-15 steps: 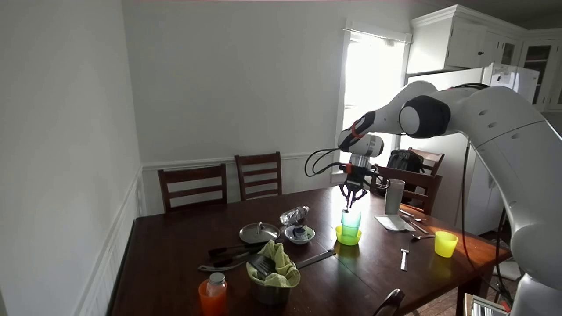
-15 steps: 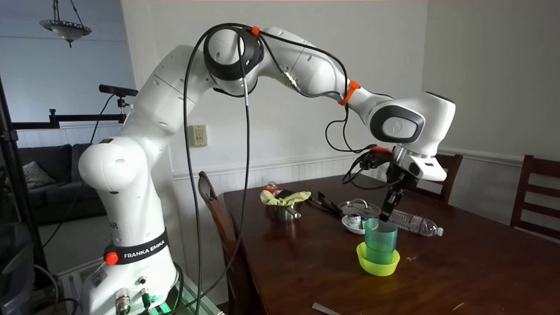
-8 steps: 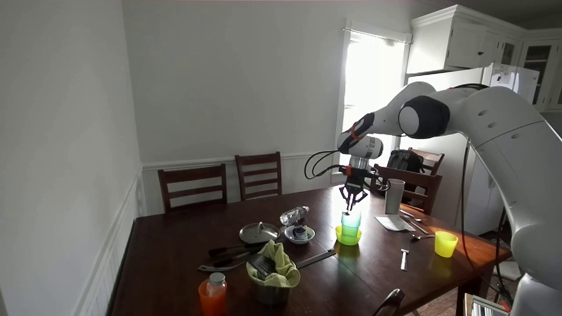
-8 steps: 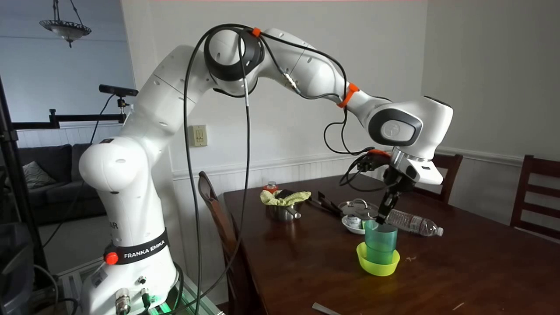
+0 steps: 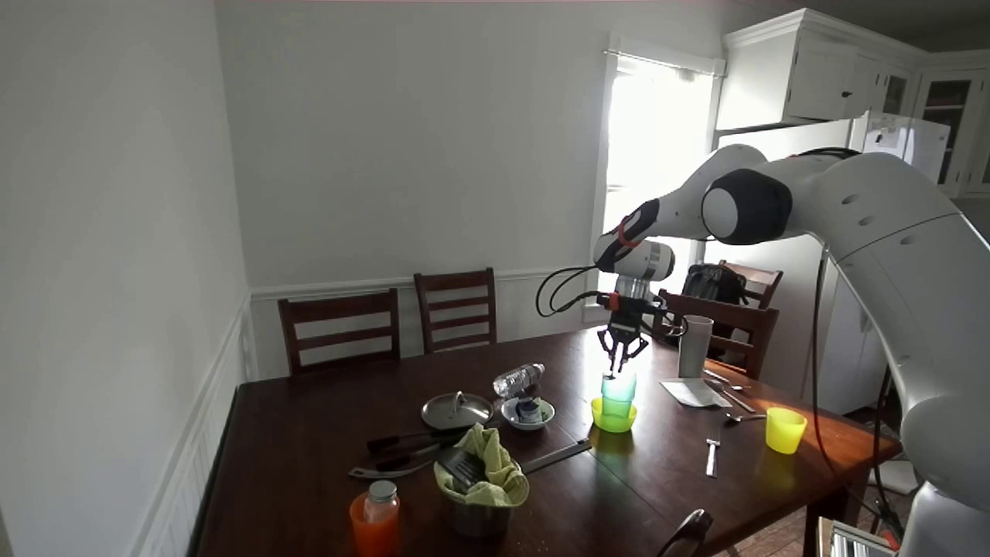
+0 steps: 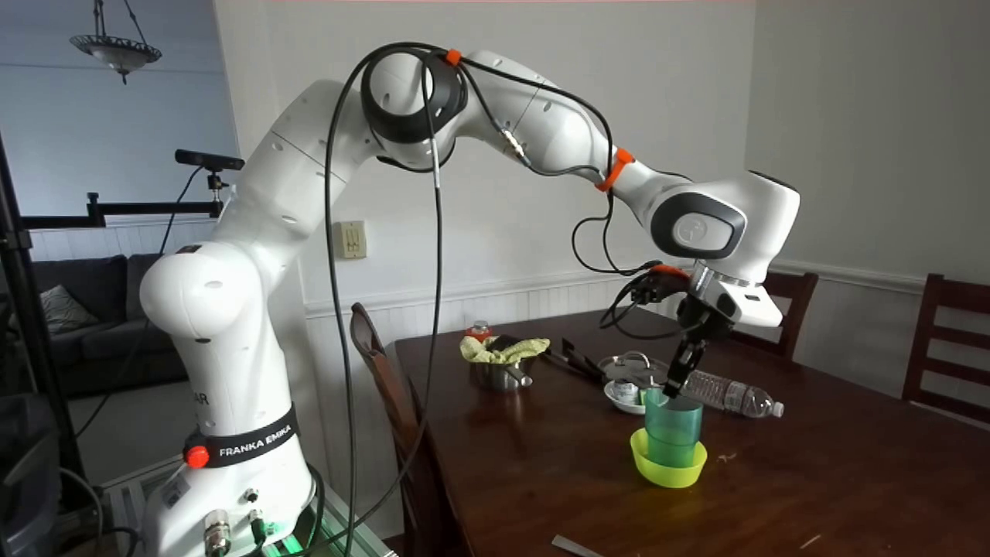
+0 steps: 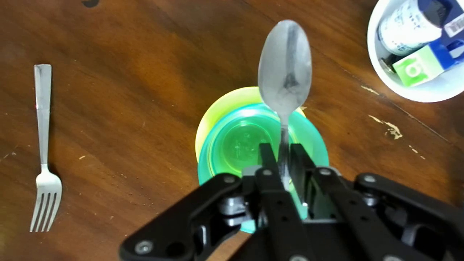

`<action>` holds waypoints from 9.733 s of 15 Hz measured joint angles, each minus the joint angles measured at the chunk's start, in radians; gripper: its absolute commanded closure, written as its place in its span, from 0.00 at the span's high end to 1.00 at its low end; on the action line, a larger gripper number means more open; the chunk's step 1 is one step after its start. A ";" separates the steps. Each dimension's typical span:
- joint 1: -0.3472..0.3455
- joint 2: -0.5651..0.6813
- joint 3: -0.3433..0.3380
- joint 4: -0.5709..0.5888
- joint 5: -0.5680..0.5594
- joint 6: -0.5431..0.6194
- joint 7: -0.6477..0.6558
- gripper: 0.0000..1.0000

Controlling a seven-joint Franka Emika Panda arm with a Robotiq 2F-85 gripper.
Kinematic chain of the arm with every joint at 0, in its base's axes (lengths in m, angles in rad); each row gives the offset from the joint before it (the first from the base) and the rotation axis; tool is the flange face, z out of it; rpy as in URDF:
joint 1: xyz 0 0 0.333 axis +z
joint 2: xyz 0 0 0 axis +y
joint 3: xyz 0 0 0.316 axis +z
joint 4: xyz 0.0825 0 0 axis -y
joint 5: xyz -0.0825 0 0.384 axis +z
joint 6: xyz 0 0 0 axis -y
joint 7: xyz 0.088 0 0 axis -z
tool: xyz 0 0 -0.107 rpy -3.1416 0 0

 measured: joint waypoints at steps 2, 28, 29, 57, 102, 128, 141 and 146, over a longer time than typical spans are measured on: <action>0.000 0.001 0.000 -0.002 -0.005 0.000 0.001 0.62; 0.102 -0.084 -0.017 -0.084 -0.032 0.029 0.148 0.78; 0.123 -0.101 -0.021 -0.109 -0.041 0.043 0.172 0.86; 0.197 -0.108 0.035 -0.492 0.113 0.489 0.390 1.00; 0.207 -0.237 0.003 -0.457 -0.011 0.286 0.493 0.02; 0.105 -0.262 -0.048 -0.289 -0.136 0.146 0.152 0.02; 0.073 -0.116 -0.037 -0.156 -0.125 0.143 0.069 0.02; 0.072 -0.081 -0.024 -0.107 -0.112 0.130 0.064 0.02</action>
